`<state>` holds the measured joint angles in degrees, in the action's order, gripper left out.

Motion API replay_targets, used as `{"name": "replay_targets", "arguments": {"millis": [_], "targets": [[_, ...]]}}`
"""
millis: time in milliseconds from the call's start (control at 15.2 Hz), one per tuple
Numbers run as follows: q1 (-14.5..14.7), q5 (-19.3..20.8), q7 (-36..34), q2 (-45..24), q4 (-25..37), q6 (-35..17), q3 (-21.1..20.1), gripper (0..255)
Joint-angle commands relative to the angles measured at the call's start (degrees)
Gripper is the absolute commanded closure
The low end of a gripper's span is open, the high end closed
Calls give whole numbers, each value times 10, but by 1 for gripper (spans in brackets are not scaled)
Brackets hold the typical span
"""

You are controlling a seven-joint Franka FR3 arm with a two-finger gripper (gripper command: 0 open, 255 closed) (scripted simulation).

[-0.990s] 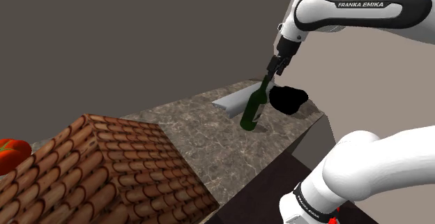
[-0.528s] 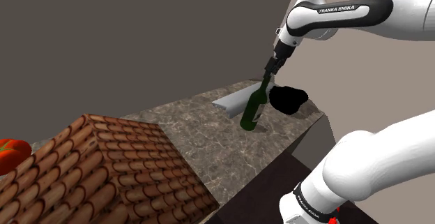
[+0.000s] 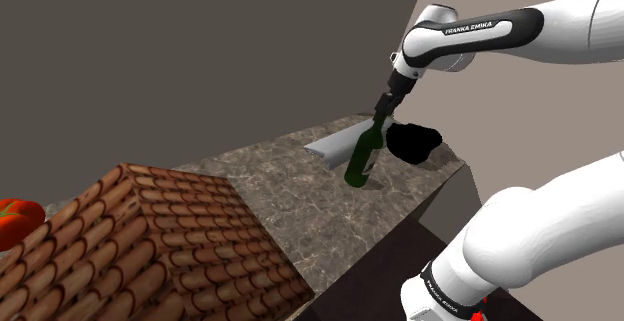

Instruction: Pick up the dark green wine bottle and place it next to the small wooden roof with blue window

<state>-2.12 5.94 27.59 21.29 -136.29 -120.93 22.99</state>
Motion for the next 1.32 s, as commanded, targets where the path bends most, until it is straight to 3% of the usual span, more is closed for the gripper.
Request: {"name": "replay_targets", "arguments": {"millis": [0, 330, 396, 990, 1254], "targets": [[0, 0, 0, -1, -2, -3, 1, 0], [0, 0, 0, -1, -2, -3, 1, 0], [0, 0, 0, -1, -2, -3, 1, 255], [0, 0, 0, -1, -2, -3, 1, 255], [0, 0, -2, 8, 22, 29, -4, 255]]}}
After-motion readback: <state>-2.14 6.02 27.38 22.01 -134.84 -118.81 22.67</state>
